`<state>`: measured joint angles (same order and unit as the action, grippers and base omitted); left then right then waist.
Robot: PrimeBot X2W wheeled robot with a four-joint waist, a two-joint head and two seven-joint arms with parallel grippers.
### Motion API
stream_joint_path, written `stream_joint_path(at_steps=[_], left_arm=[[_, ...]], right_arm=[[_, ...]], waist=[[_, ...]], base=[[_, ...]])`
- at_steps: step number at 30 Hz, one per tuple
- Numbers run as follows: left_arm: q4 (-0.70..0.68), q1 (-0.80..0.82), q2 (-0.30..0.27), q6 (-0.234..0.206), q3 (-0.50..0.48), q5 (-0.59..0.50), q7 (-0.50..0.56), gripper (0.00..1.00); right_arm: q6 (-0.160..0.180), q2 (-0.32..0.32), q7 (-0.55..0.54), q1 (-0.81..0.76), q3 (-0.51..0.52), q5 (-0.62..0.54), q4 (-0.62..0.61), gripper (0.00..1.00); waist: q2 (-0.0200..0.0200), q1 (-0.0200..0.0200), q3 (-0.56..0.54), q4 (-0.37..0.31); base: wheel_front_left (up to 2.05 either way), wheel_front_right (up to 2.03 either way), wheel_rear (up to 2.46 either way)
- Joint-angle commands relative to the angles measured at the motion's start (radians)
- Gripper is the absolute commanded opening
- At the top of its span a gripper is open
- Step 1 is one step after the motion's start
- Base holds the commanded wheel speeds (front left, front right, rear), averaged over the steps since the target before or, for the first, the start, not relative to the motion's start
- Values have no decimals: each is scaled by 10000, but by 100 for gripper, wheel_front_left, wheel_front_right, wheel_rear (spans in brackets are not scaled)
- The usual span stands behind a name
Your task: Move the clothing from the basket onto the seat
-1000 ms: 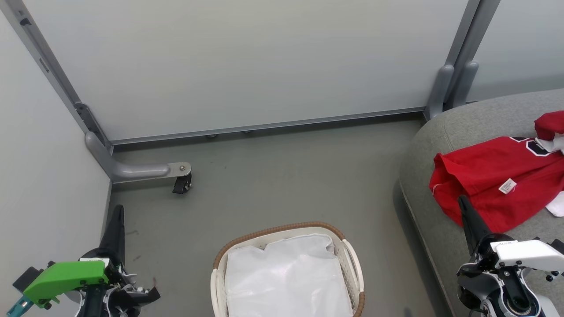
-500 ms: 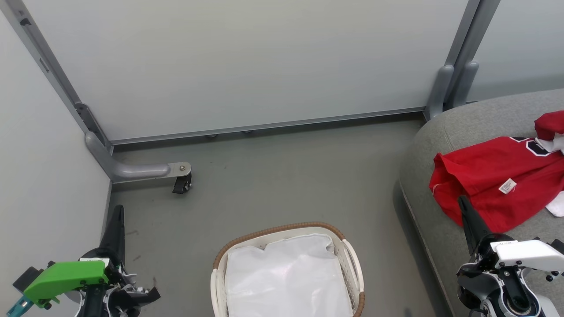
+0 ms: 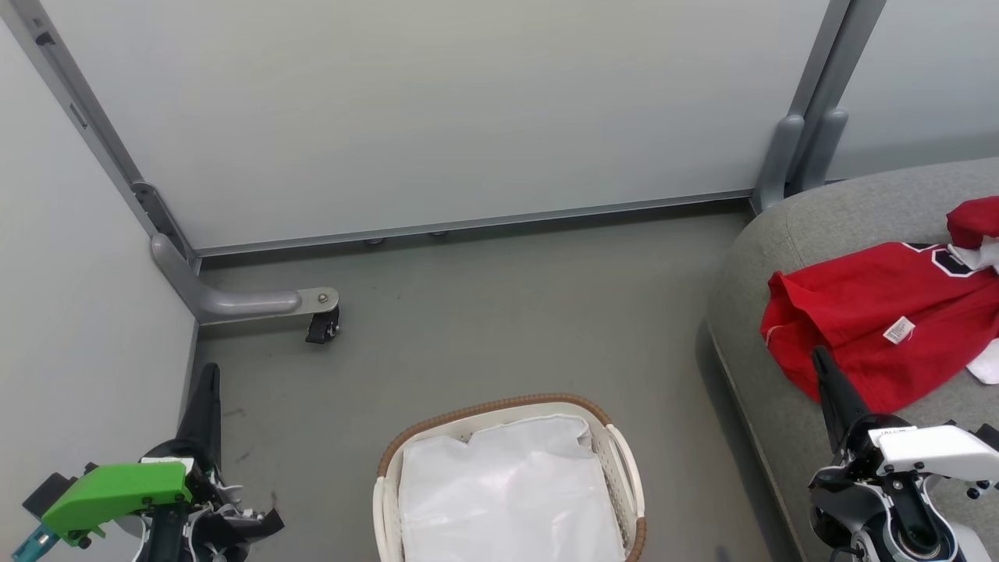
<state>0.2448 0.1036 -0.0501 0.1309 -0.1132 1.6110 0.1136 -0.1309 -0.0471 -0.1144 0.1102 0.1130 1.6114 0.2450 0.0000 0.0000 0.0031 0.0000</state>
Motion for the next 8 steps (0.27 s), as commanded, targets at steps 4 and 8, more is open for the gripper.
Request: stream_joint_path(at_steps=[4, 8], left_arm=[[-11, 100, -1, -3, -19, 39, 42, 0], [-11, 100, -1, -3, -19, 39, 42, 0]], right_arm=[[3, -61, -28, -39, 23, 33, -24, 0], [3, -61, -28, -39, 23, 33, -24, 0]], waist=[[0, 0, 0, 0], [0, 0, 0, 0]], base=[[0, 0, 0], [0, 0, 0]])
